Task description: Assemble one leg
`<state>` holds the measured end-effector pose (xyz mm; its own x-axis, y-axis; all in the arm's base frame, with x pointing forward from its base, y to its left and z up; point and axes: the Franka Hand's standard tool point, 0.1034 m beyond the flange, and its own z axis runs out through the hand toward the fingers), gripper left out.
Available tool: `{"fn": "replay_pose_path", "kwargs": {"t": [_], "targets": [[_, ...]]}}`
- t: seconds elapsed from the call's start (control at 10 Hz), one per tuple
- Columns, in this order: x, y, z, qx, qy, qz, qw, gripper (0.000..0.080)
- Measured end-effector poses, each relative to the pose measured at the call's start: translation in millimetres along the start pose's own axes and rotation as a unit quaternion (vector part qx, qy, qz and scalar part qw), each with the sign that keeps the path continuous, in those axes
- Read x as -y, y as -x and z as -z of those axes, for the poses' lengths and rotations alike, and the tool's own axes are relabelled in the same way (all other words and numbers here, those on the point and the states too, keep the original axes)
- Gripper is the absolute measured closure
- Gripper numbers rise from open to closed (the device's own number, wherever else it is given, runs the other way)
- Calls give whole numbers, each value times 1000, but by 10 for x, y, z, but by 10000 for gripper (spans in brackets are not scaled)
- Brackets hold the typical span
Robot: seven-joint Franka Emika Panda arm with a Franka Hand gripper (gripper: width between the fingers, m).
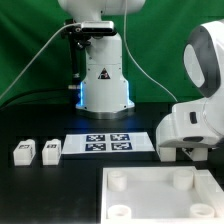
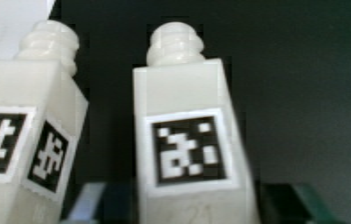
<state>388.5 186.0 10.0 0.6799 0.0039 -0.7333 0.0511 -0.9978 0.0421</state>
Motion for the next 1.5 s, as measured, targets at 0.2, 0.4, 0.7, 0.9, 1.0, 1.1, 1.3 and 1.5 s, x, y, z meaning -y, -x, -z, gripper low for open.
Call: {"fn": "replay_pose_path", "kwargs": {"t": [0.2,0.4,0.7,0.9,1.0,1.1,1.3,1.5], "targets": [[0,0,0,0,0,0,1000,509],[0,0,0,0,0,0,1000,509],[-8,-5,21,-2,-1,0,1000,509],[-169,52,469,-49,13,30,998,509],[-254,203,713,-56,12,41,998,508],[-310,201,933,-101,9,50,994,508],[-346,281,1036,-225,2,54,973,508],[-326,235,1041,-310,-9,58,949,508]]}}
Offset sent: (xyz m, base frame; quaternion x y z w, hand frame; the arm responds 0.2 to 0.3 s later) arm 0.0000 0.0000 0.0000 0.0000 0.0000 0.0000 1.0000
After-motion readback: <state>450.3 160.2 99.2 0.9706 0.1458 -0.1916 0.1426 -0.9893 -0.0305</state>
